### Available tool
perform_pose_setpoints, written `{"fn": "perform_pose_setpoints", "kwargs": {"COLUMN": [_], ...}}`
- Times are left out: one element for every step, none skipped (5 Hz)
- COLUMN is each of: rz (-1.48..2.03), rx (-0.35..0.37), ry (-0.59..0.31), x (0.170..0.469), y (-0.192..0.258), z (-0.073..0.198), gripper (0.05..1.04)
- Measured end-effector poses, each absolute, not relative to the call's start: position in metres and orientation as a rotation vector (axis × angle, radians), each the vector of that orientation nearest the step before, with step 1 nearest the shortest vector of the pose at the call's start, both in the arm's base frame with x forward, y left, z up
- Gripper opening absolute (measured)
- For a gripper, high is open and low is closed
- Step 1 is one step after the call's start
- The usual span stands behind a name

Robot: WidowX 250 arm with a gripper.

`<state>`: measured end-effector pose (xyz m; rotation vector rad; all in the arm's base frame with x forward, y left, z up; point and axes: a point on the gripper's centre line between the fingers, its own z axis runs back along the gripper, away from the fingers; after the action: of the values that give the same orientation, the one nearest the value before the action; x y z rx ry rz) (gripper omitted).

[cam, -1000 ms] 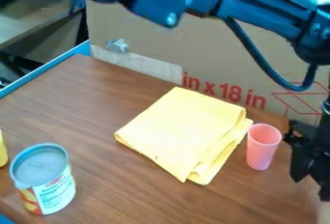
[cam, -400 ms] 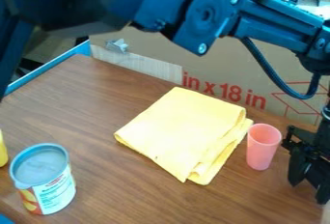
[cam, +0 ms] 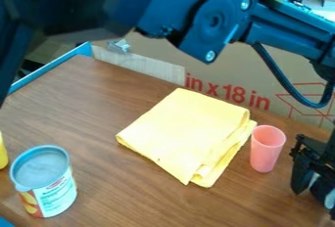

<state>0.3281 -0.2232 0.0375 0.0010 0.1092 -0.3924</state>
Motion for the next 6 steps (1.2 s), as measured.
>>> {"fn": "perform_pose_setpoints", "kwargs": {"rz": [-0.395, -0.41, -0.423, -0.411, -0.355, -0.296], "rx": [0.008, 0.016, 0.025, 0.011, 0.064, 0.111], "ry": [0.125, 0.142, 0.109, -0.027, -0.064, -0.029], "x": [0.325, 0.319, 0.306, 0.282, 0.23, 0.19], "y": [-0.223, -0.225, -0.224, -0.224, -0.208, -0.185], "z": [0.033, 0.029, 0.044, 0.103, 0.141, 0.146], "gripper": [1.007, 1.001, 1.001, 1.0, 1.001, 1.001]}}
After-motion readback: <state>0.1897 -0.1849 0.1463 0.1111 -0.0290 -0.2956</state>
